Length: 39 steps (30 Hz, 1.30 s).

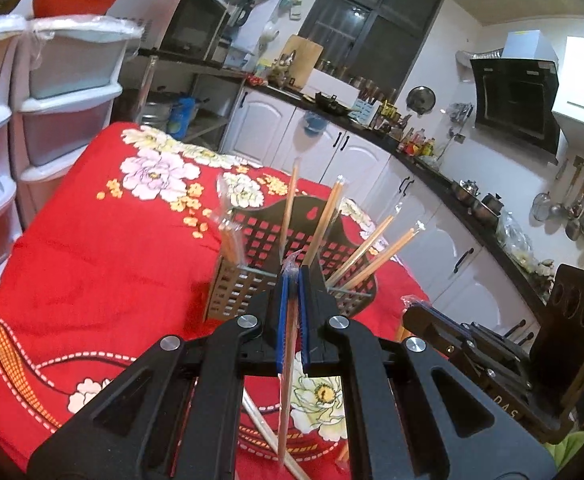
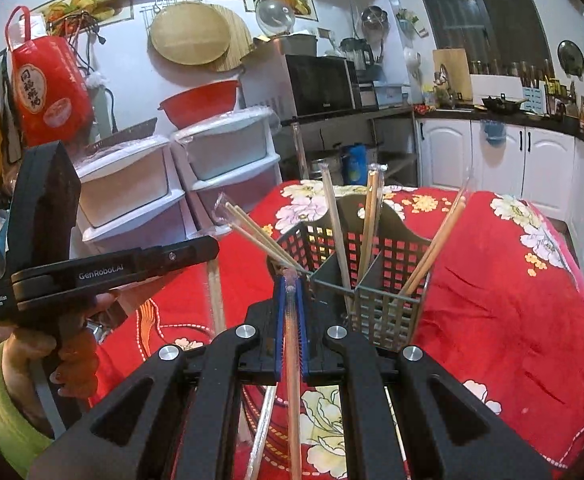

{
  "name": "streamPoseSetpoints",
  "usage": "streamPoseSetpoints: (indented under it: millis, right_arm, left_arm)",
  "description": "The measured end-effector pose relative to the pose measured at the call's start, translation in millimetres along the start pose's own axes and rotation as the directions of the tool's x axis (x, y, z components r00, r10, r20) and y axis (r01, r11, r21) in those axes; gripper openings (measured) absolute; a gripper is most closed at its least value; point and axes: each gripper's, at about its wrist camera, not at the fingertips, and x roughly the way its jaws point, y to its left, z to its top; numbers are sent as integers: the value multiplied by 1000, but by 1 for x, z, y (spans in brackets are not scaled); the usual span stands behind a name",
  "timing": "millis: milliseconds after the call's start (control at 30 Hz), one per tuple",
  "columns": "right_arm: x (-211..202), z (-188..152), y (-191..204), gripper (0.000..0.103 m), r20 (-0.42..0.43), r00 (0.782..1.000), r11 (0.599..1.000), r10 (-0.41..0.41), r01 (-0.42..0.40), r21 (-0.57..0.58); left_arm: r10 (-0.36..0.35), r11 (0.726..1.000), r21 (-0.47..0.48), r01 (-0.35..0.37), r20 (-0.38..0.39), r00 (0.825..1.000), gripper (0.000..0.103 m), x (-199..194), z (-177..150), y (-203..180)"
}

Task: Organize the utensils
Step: 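Lift both held chopsticks up over the grey caddy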

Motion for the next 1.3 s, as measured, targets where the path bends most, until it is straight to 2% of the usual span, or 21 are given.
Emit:
streamPoseSetpoints:
  millis: [633, 1300]
  right_arm:
    - [-23, 25, -4, 6, 95, 995, 1000, -17, 18, -11]
    - [-33, 68, -10, 6, 186, 982, 998, -25, 34, -48]
  left_arm:
    - [-34, 998, 51, 30, 63, 997, 1, -6, 28, -25]
    - [-62, 994, 102, 50, 111, 992, 1, -1, 67, -50]
